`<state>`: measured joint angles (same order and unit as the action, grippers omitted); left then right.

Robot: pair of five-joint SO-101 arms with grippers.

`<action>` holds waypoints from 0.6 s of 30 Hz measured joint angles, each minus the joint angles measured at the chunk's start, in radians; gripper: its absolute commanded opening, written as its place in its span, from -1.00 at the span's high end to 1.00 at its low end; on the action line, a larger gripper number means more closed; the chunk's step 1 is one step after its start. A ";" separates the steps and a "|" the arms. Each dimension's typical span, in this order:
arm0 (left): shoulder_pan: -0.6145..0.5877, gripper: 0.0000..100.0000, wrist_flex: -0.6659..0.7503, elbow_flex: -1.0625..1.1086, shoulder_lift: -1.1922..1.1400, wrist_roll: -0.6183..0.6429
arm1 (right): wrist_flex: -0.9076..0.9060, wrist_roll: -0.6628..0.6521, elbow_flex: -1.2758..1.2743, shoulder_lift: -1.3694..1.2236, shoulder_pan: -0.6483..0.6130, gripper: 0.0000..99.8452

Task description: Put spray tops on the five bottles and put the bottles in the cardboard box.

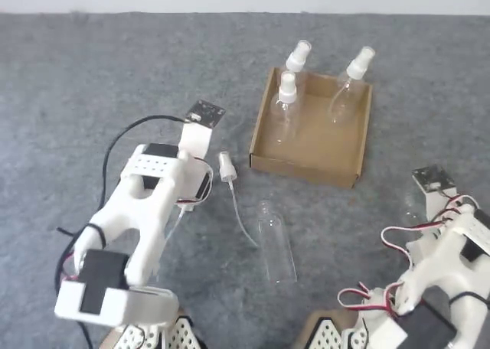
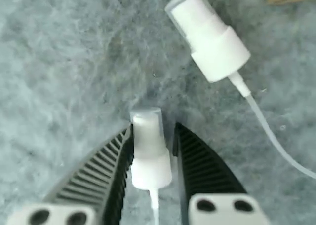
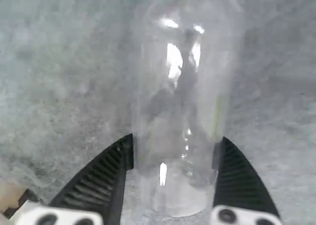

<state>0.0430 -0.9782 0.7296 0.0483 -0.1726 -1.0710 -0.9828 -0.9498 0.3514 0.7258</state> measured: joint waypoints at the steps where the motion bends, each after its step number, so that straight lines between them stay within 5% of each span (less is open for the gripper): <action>1: 0.000 0.77 0.009 0.000 -0.014 0.000 | 0.000 0.000 -0.002 0.000 0.000 0.60; 8: 0.006 0.99 0.035 -0.011 -0.080 0.000 | 0.000 0.000 -0.002 0.000 0.000 0.60; 18: -0.003 0.98 -0.041 -0.011 0.087 0.002 | -0.003 0.000 -0.002 0.000 0.000 0.52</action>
<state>0.0399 -1.0196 0.7188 0.1358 -0.1711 -1.0740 -0.9828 -0.9513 0.3514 0.7258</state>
